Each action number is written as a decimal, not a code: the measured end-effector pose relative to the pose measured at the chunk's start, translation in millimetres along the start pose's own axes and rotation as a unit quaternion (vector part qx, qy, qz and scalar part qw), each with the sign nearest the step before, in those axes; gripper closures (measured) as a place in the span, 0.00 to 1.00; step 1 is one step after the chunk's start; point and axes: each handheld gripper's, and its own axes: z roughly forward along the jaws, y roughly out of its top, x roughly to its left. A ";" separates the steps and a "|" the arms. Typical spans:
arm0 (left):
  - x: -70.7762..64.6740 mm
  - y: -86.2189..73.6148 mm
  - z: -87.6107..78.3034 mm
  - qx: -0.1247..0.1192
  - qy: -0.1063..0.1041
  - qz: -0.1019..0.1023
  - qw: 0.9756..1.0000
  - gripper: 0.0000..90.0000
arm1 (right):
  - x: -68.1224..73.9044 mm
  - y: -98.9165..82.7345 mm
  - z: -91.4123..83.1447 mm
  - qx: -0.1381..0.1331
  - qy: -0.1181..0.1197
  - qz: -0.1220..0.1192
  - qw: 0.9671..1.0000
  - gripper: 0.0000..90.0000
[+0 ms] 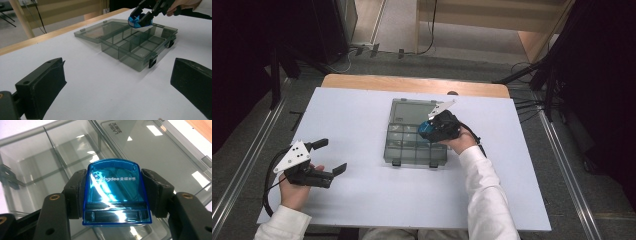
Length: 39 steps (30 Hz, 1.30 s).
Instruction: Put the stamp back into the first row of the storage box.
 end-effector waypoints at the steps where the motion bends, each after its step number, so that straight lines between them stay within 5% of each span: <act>1: -0.1 0.1 -0.1 0.000 0.001 0.000 1.000 0.00 | -0.7 -0.3 0.5 -0.002 -0.002 -0.004 1.000 0.47; 6: 0.8 0.0 -0.9 0.000 0.002 0.000 1.000 0.00 | -3.9 -1.0 -5.1 -0.027 -0.006 0.012 1.000 0.17; 13: 0.6 0.2 -0.8 -0.001 0.001 0.001 1.000 0.00 | -3.6 -5.2 -17.9 -0.040 -0.025 0.026 0.999 0.03; 39: 0.7 0.6 1.8 -0.006 -0.006 -0.002 1.000 0.00 | 13.5 -45.9 -83.9 -0.075 -0.077 0.090 0.990 0.00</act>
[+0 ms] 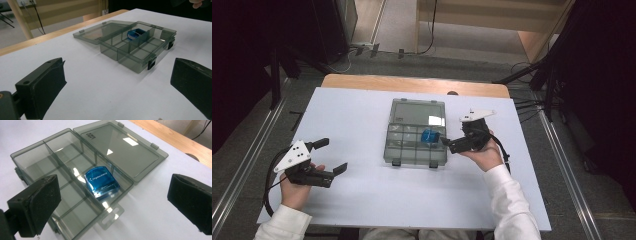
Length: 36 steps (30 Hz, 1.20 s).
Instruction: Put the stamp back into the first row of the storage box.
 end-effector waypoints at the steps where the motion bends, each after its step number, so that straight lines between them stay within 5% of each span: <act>1: 0.0 0.0 0.1 -0.001 0.000 0.000 1.000 0.00 | 0.1 -1.0 -2.8 0.002 -0.001 0.001 1.000 0.00; 22: -3.4 0.9 0.1 -0.001 0.000 0.004 1.000 0.00 | 11.2 -50.9 -56.2 -0.010 -0.024 0.022 0.999 0.00; 36: -3.9 0.6 1.0 0.001 0.001 0.000 1.000 0.00 | 19.9 -101.3 -67.3 -0.066 -0.045 0.044 0.996 0.02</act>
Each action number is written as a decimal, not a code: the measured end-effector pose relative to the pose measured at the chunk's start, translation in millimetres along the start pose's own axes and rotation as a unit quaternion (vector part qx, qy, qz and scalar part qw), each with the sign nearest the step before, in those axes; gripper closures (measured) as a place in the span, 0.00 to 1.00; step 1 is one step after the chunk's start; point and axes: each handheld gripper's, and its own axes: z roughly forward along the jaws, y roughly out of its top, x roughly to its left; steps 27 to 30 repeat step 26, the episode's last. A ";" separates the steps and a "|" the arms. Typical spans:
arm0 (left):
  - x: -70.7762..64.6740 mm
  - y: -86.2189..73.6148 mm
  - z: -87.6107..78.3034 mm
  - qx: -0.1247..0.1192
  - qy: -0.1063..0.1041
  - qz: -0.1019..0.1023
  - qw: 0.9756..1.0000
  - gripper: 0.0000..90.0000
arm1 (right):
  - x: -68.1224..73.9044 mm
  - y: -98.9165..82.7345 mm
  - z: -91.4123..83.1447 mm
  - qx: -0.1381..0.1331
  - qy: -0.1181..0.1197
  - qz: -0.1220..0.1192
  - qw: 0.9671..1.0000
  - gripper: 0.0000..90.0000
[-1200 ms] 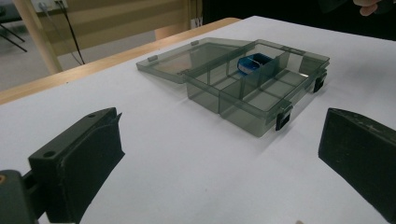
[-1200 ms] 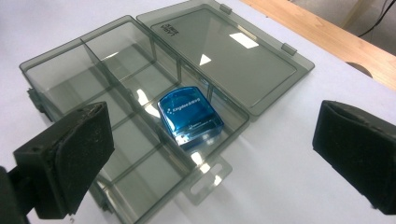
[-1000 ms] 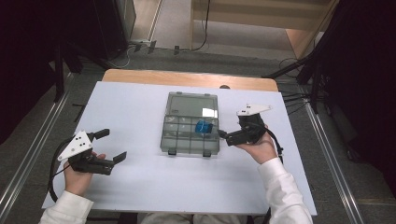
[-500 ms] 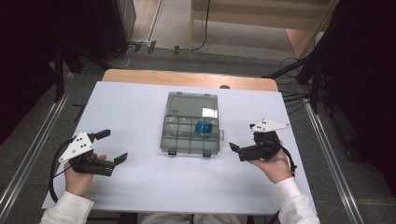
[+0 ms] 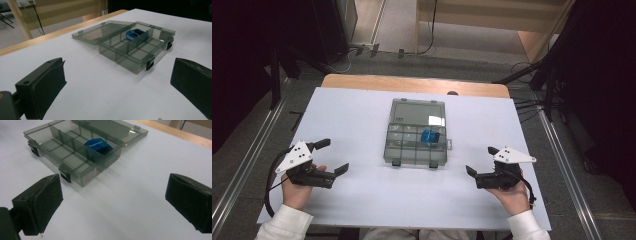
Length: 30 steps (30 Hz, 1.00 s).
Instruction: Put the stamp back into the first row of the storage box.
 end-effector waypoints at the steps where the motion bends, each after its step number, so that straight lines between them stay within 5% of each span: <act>1: 0.2 0.1 -0.2 0.000 0.000 0.000 1.000 0.00 | -0.8 -3.9 -1.3 -0.010 -0.003 0.005 1.000 0.02; 6: 0.0 -0.2 0.7 0.001 -0.001 0.001 1.000 0.00 | -5.9 -23.3 -7.3 -0.039 -0.011 0.033 0.999 0.02; 14: 0.6 -0.5 0.0 0.004 0.002 -0.001 1.000 0.00 | -5.5 -54.0 -23.2 -0.091 -0.015 0.037 0.995 0.02; 30: -3.2 -0.6 1.0 0.011 -0.001 0.002 1.000 0.00 | -5.4 -60.3 -22.9 -0.081 -0.022 0.050 0.995 0.02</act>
